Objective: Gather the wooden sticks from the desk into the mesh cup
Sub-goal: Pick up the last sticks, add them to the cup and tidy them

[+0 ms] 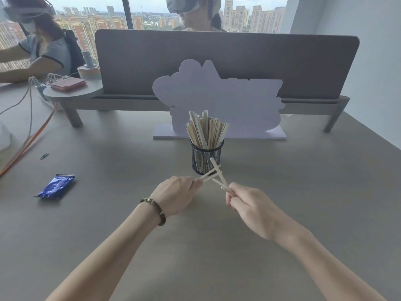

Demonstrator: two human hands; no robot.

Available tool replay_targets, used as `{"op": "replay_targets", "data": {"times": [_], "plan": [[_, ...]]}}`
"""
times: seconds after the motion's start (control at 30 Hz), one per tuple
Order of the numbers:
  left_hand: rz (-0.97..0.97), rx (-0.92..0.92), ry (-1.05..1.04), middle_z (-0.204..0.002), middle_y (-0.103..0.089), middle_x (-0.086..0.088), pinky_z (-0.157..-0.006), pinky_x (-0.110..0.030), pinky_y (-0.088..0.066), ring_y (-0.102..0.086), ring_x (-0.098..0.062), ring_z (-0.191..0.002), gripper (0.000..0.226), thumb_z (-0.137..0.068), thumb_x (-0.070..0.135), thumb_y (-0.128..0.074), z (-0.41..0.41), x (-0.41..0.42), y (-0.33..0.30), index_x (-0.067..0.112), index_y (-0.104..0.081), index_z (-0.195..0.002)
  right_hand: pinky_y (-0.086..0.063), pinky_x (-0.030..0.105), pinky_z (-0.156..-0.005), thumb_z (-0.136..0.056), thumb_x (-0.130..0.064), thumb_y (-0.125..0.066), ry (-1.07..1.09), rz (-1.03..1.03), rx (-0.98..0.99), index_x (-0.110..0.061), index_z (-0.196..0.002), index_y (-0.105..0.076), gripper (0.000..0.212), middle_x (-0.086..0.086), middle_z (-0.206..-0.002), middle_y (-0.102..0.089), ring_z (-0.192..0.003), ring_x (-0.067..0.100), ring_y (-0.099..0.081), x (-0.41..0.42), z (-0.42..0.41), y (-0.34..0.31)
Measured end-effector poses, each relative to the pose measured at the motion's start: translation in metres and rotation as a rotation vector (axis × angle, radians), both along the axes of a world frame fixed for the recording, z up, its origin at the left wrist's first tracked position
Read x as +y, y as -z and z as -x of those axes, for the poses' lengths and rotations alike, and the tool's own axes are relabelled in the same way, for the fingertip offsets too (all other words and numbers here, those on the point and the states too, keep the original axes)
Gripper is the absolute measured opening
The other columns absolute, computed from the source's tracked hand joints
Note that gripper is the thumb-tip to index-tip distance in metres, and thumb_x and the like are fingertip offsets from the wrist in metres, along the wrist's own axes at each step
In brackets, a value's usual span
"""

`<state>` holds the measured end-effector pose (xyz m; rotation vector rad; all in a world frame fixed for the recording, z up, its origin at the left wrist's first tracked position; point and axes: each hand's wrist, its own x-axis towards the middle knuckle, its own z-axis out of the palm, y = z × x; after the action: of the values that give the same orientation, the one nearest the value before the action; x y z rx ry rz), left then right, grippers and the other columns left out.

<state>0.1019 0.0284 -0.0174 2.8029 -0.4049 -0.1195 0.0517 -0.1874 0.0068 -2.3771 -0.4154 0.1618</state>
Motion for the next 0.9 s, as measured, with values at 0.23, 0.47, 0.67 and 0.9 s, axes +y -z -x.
{"op": "replay_targets", "data": {"times": [0.23,0.47,0.67,0.9], "plan": [[0.525,0.132,-0.024,-0.061,-0.049,0.001,-0.046,-0.026,-0.039,-0.043,-0.011,-0.045,0.03,-0.104,0.022,-0.039,0.003,-0.012,0.003,0.015,-0.049,-0.077,-0.041,0.03,-0.059,-0.078,-0.014,-0.037,0.213,-0.588,0.015,-0.009,-0.071,-0.052,0.017,0.003,-0.058,-0.052,-0.058,0.021,-0.049,0.007,-0.014,0.014],[1.038,0.163,-0.129,-0.058,-0.037,0.003,-0.037,-0.018,-0.022,-0.027,-0.009,-0.041,0.017,-0.103,0.013,-0.042,0.009,-0.032,-0.01,0.005,-0.048,-0.089,-0.014,0.019,-0.042,-0.075,-0.01,-0.045,0.26,-0.968,0.104,-0.017,-0.075,-0.048,0.007,-0.002,-0.055,-0.028,-0.045,0.011,-0.017,0.005,-0.016,0.012],[1.354,-0.176,-0.168,-0.046,-0.026,-0.004,-0.04,-0.023,-0.016,-0.019,-0.016,-0.04,0.05,-0.1,0.024,-0.054,0.017,-0.043,-0.017,0.008,-0.029,-0.061,-0.019,0.025,-0.043,-0.094,-0.03,-0.051,0.207,-0.964,0.006,-0.028,-0.045,-0.029,0.053,-0.006,-0.045,-0.023,-0.044,0.015,-0.018,0.012,-0.019,0.006],[1.281,-0.207,-0.151,-0.041,-0.037,-0.009,-0.047,-0.033,-0.033,-0.032,-0.02,-0.041,0.066,-0.092,0.04,-0.059,0.022,-0.048,-0.003,-0.007,-0.028,-0.058,-0.038,0.033,-0.057,-0.097,-0.034,-0.06,0.191,-0.829,-0.069,-0.011,-0.051,-0.043,0.055,0.002,-0.044,-0.045,-0.048,0.022,-0.042,0.015,-0.021,0.014]]}}
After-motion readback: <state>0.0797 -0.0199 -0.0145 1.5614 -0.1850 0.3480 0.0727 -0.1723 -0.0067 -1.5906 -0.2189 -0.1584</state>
